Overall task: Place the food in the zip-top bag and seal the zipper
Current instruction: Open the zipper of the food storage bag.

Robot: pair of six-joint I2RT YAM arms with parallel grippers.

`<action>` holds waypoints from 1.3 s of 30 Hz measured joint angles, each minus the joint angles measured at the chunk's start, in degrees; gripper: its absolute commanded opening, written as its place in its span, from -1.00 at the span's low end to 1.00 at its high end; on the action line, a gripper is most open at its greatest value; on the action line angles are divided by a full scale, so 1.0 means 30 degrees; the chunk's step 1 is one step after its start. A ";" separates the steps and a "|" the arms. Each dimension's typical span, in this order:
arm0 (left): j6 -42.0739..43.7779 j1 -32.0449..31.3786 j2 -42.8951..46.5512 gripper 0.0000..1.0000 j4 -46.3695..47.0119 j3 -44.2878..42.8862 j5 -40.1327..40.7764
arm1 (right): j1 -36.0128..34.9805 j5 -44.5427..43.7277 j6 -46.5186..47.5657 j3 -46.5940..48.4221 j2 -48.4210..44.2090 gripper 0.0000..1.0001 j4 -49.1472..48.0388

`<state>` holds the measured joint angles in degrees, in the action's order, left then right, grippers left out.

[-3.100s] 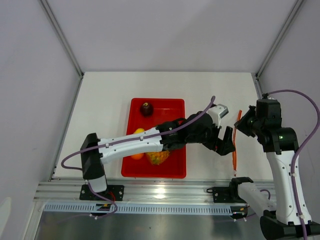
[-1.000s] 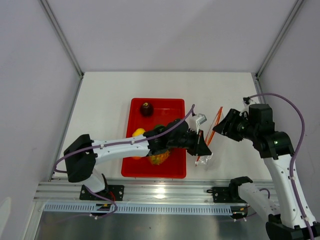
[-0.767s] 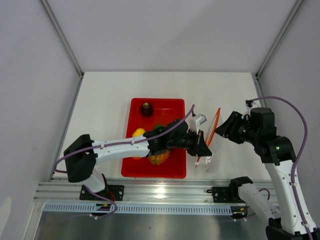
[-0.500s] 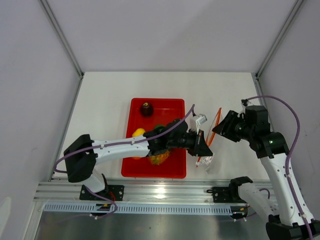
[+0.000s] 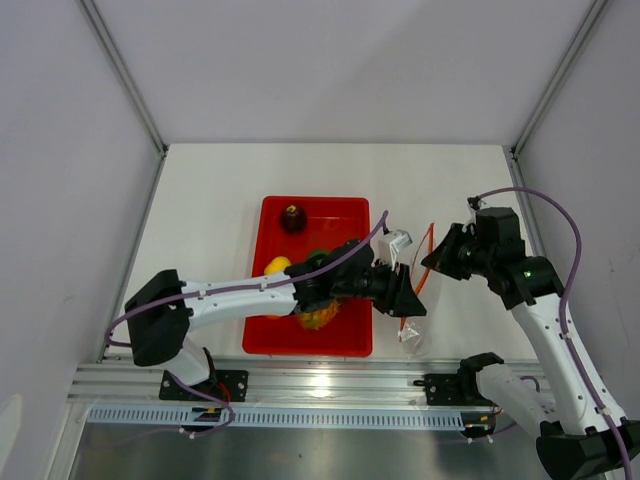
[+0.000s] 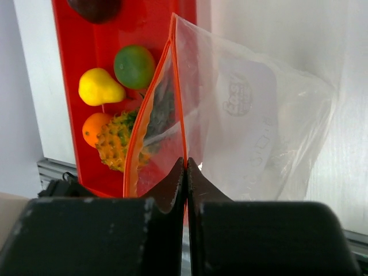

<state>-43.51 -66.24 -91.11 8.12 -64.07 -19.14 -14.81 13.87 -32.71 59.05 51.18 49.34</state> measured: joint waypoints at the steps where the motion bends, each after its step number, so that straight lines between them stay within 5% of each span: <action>1: 0.0036 0.0000 0.0124 0.03 -0.0036 0.0153 0.0168 | -0.0117 -0.0219 0.0146 0.0000 -0.0051 -1.00 0.0109; 5: 0.0517 0.0058 0.0794 0.30 -0.0619 0.0583 0.0772 | -0.0299 -0.0874 0.0780 0.0182 -0.0342 -1.00 0.0903; 19: 0.0663 0.1260 0.1413 -0.02 -0.1647 0.0240 0.1246 | -0.2790 -0.1851 0.1362 0.0597 -0.1508 -1.00 0.2521; 22: 0.0634 0.1326 0.0925 -0.19 -0.1967 -0.0444 0.1239 | -0.3541 -0.2040 0.1268 0.0714 -0.1530 -1.00 0.2834; 29: 0.0299 0.1690 0.0233 -0.98 -0.2142 -0.0911 0.1173 | -0.4386 -0.4065 0.1377 0.2368 -0.1078 -1.00 0.4896; 39: 0.0000 0.2186 0.0211 -0.99 -0.2055 -0.0240 0.1173 | -0.4408 -1.0287 0.2149 0.5982 0.0736 -1.00 0.8517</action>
<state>-43.51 -59.68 -90.48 1.96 -64.79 -15.62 -28.03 -16.99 -26.26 76.99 53.39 74.89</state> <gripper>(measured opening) 0.006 0.007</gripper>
